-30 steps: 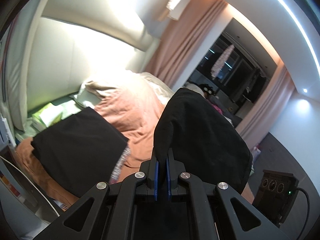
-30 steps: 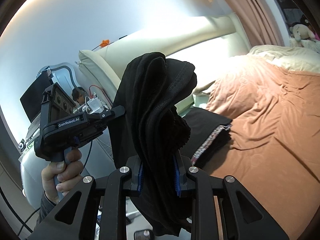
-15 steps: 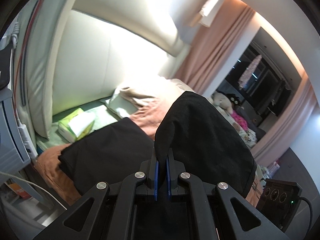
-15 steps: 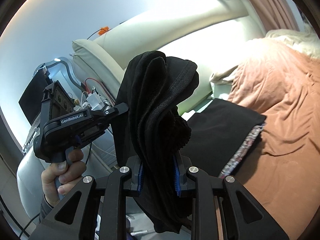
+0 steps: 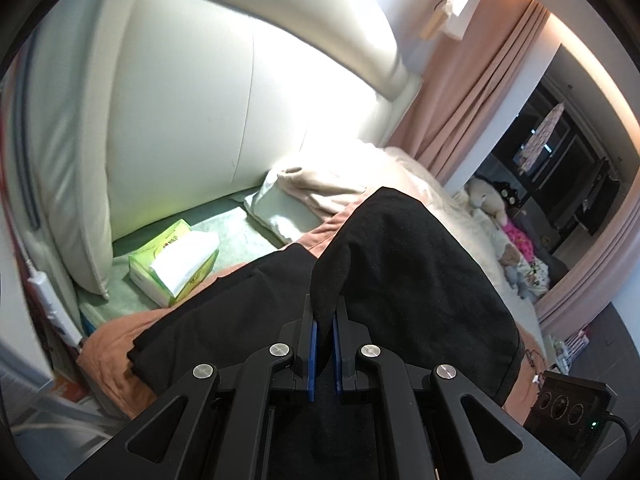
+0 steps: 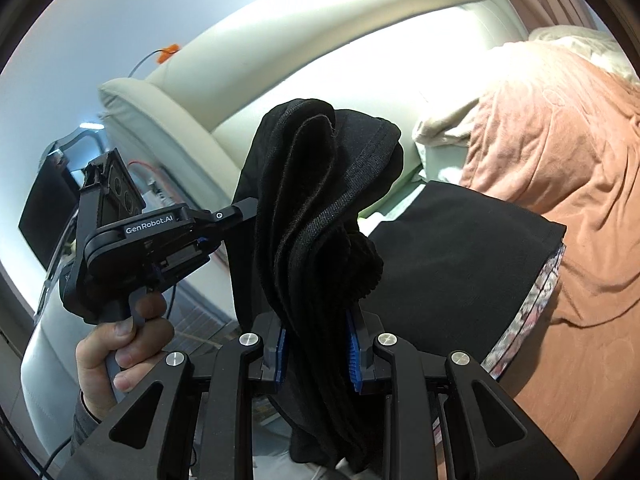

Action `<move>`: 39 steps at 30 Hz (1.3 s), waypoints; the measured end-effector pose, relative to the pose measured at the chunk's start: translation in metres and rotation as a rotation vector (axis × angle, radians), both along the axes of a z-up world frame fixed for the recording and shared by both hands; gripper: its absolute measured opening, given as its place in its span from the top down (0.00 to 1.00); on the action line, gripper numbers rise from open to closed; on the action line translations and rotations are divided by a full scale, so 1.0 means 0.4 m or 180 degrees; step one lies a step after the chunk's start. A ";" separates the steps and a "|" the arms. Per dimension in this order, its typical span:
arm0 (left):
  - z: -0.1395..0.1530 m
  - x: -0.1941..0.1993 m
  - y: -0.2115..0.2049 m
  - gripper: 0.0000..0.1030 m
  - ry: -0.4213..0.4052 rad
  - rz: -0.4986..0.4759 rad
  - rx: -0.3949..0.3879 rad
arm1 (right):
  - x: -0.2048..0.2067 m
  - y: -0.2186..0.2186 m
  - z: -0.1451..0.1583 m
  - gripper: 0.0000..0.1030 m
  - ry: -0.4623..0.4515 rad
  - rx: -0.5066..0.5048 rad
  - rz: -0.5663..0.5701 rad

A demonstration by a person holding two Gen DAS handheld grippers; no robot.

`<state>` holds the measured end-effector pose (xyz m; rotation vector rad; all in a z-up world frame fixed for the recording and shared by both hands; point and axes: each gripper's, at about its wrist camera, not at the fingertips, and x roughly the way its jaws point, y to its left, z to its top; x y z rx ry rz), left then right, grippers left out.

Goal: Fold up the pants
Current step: 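Lower the pants onto the folded black clothes stack beside the headboard, then open both grippers and press the pants flat onto the stack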

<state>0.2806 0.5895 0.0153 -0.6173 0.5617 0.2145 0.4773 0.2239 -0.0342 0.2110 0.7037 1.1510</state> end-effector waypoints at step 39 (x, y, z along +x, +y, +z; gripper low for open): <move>-0.155 0.071 -0.092 0.65 0.0480 0.0200 0.0155 | 0.150 0.003 0.009 0.66 -0.0025 -0.0199 -0.0068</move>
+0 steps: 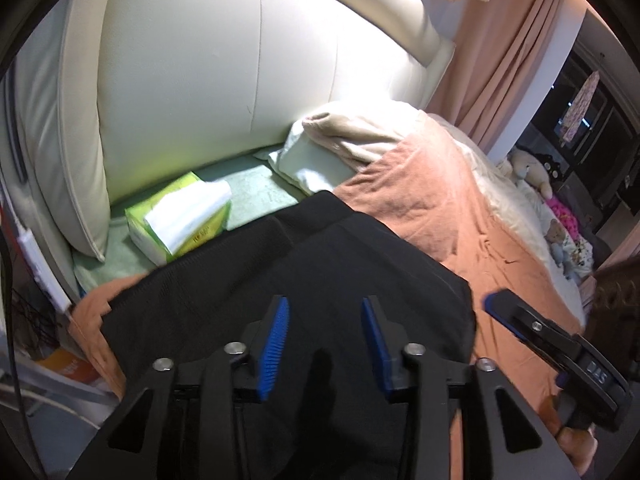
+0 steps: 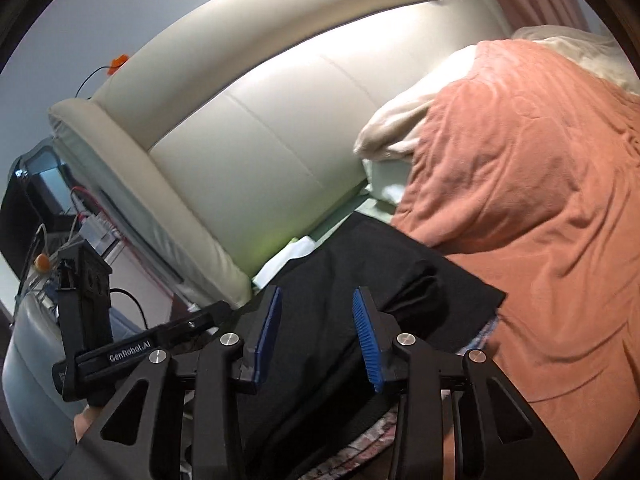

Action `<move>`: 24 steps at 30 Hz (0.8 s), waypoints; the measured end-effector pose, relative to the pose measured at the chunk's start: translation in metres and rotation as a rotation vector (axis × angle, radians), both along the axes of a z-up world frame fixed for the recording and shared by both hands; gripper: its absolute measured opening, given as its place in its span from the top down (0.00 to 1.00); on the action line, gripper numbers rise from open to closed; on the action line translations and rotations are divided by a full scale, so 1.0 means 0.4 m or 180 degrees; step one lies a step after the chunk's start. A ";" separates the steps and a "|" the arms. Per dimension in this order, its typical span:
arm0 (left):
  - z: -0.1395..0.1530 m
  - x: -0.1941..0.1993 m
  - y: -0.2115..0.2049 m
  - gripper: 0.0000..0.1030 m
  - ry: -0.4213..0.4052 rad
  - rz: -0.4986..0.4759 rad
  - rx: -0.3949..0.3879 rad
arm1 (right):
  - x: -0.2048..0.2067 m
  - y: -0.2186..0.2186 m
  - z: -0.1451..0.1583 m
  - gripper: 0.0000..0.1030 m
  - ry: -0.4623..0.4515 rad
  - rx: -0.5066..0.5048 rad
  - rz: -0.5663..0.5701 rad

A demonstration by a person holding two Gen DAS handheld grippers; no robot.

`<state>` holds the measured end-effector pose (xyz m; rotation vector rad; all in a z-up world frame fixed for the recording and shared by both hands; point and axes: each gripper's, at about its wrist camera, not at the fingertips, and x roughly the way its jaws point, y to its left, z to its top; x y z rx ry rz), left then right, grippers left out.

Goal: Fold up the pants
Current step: 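Open both grippers and press the pants flat onto the stack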

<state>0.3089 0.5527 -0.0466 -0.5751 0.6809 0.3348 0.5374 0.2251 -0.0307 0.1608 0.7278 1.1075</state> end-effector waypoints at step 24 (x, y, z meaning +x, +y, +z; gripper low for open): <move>-0.143 0.087 -0.064 0.77 0.0473 -0.0248 -0.0169 | 0.208 0.101 -0.171 0.89 0.0180 -0.0498 0.0103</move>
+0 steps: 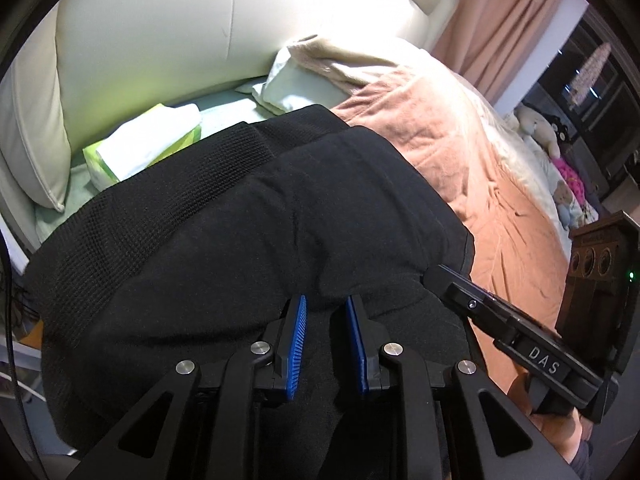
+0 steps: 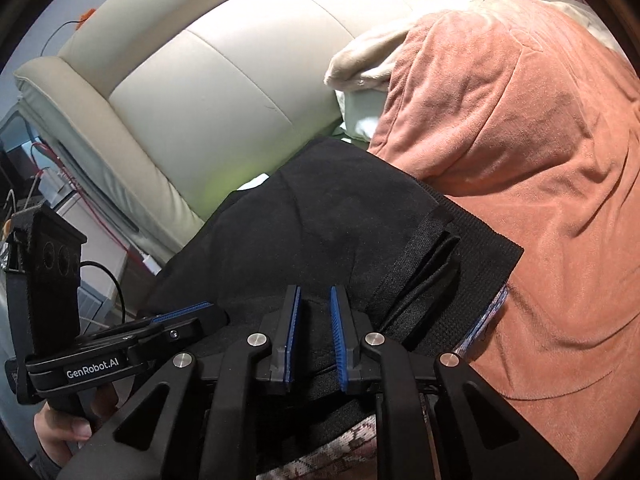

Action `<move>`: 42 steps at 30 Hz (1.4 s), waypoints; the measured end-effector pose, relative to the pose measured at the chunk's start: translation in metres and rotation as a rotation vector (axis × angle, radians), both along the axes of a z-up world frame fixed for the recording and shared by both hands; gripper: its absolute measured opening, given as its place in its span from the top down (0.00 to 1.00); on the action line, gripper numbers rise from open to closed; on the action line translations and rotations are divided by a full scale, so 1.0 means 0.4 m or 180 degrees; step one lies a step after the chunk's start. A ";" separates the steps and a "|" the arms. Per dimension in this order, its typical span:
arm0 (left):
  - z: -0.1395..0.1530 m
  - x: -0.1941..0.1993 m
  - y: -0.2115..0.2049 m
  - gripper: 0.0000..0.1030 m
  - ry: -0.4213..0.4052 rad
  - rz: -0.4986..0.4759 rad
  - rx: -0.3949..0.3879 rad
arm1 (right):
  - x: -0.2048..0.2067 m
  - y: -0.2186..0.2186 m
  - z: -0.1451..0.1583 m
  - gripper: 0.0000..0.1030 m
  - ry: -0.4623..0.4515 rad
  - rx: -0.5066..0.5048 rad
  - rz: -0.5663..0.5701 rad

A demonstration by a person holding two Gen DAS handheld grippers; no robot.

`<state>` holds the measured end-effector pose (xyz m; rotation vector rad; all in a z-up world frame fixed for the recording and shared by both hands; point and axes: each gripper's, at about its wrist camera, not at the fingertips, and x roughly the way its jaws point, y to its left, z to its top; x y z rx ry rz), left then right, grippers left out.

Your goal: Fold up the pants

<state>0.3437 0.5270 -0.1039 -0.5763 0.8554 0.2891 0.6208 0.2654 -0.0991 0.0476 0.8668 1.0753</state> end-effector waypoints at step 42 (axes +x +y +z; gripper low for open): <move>0.158 -0.098 -0.302 0.40 0.0072 -0.0170 0.0580 | -0.220 -0.665 0.249 0.21 -0.0440 -0.0195 -0.0694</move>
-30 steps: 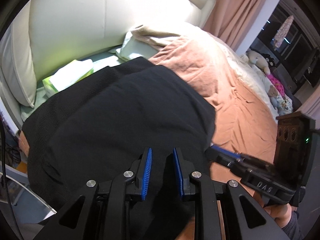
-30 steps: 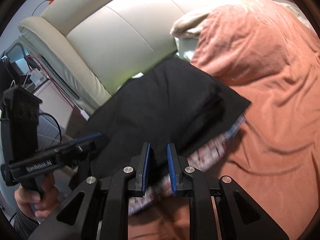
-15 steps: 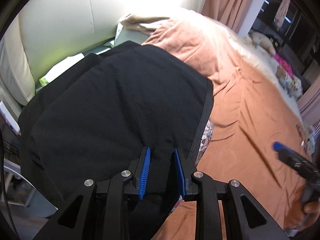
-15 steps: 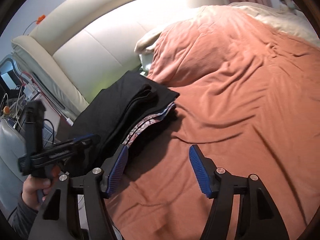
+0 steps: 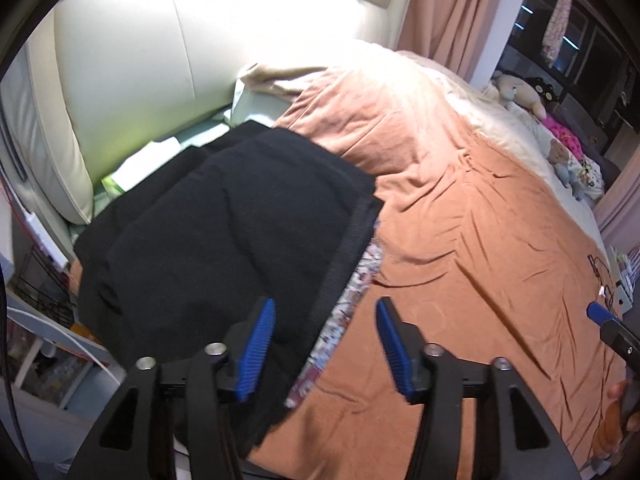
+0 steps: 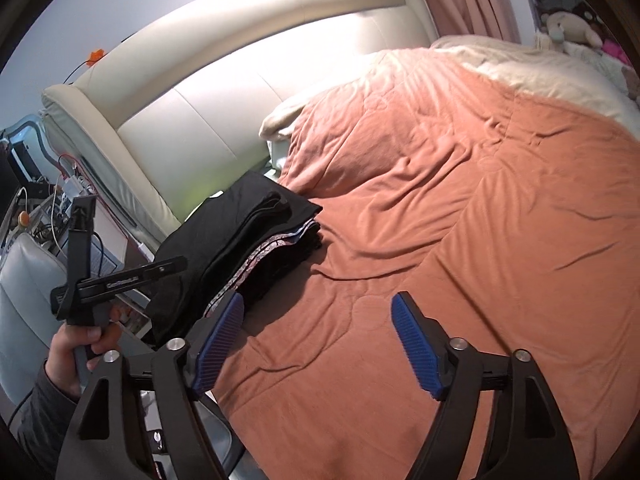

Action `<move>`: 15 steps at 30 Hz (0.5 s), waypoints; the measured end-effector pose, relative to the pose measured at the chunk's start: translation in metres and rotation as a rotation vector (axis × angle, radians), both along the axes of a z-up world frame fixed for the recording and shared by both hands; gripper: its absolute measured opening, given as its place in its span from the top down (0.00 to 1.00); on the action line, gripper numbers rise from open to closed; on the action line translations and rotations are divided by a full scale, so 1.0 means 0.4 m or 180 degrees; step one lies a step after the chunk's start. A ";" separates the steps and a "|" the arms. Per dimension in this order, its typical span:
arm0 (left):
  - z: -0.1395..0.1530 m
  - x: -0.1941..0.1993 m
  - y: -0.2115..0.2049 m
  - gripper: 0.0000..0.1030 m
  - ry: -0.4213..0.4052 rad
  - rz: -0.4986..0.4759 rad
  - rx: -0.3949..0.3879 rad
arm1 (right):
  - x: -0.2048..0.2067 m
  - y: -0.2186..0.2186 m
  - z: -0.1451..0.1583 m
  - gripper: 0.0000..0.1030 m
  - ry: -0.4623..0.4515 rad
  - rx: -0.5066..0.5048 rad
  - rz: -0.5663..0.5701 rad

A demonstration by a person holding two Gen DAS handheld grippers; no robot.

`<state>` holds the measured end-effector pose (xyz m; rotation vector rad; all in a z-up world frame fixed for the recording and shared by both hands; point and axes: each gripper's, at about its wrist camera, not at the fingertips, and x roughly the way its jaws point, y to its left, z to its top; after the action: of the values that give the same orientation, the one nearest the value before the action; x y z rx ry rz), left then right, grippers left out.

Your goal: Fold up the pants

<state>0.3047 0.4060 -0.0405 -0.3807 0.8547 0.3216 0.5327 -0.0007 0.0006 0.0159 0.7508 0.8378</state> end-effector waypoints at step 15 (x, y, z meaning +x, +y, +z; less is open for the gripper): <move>0.154 -0.145 -0.236 0.00 -0.0256 -0.0136 0.0553 | -0.205 -0.124 0.105 0.00 -0.0444 -0.0071 -0.0234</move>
<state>0.2468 0.3117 0.0212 -0.2122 0.7489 0.3361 0.4505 -0.0502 0.0426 -0.0343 0.6246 0.7526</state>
